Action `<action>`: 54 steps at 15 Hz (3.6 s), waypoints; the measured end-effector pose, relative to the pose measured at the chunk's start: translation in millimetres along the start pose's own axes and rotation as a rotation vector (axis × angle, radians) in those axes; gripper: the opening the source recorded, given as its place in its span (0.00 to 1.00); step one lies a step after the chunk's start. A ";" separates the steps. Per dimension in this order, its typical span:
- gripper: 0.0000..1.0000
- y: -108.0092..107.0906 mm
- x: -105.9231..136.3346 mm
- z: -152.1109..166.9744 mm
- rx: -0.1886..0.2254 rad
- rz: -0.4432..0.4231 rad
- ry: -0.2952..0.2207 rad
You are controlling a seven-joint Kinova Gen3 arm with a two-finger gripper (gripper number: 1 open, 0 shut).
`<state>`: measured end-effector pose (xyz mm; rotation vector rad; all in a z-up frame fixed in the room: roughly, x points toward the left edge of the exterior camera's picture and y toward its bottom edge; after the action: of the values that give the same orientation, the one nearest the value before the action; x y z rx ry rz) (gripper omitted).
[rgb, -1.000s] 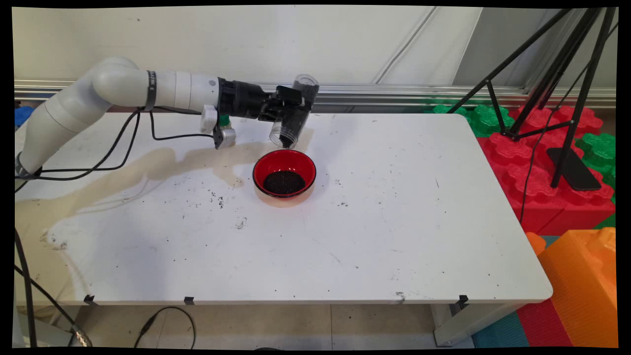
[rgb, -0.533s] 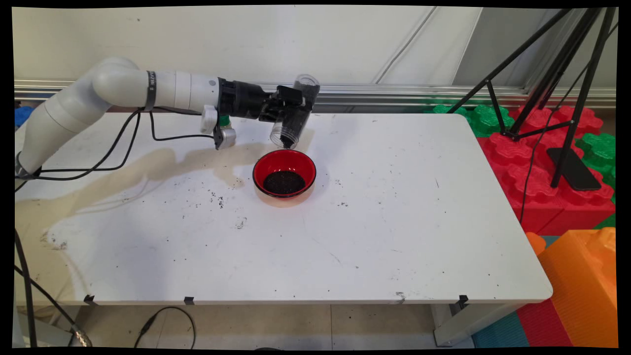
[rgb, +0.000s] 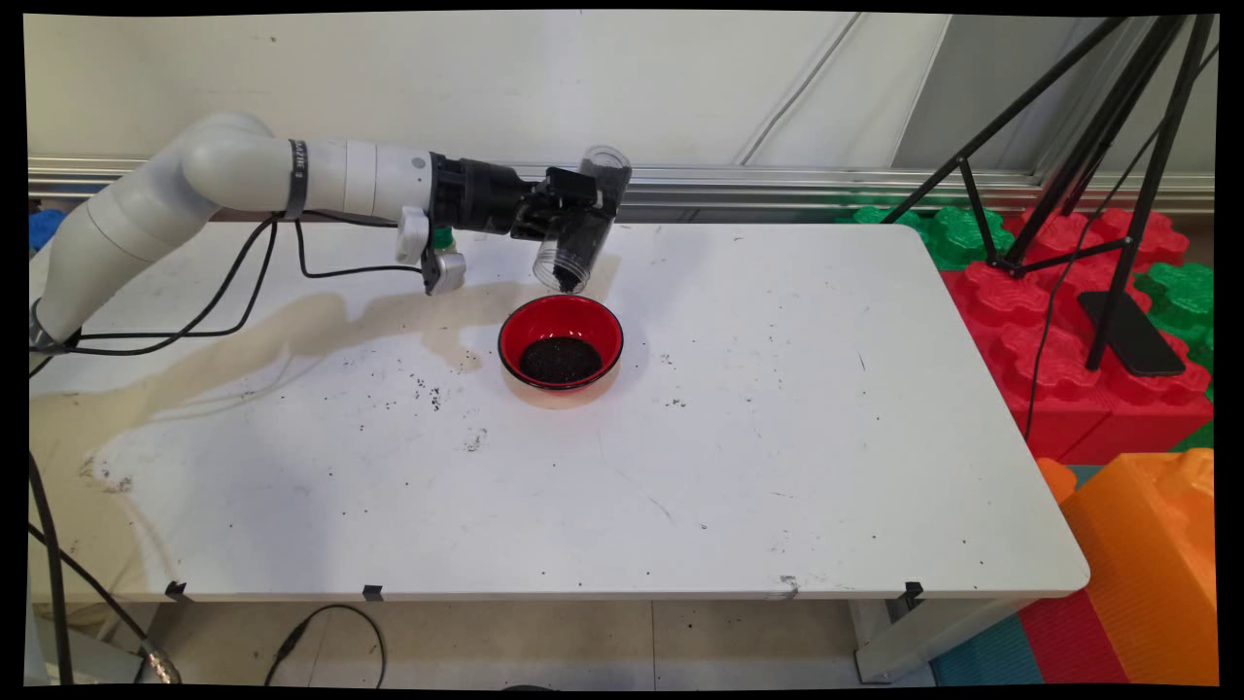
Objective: Pour the black seasoning powder in the red bowl
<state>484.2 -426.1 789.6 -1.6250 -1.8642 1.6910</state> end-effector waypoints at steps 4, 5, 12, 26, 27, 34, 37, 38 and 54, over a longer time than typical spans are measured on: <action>0.00 -0.6 -0.6 0.2 0.001 0.003 0.000; 0.00 -0.7 -0.7 0.1 0.001 0.005 0.000; 0.00 -2.3 -2.5 -0.9 0.002 0.035 -0.002; 0.00 -5.1 -5.3 -2.7 0.007 0.138 -0.013; 0.00 -5.2 -5.2 -2.9 0.007 0.147 -0.014; 0.00 -6.4 -5.6 -4.6 0.008 0.213 -0.024; 0.00 -7.0 -5.6 -4.9 0.009 0.232 -0.026; 0.00 -7.2 -5.4 -5.3 0.009 0.240 -0.027; 0.00 -10.9 0.6 -7.4 0.014 0.300 -0.031</action>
<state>482.7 -418.7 800.4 -1.9652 -1.6838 1.8438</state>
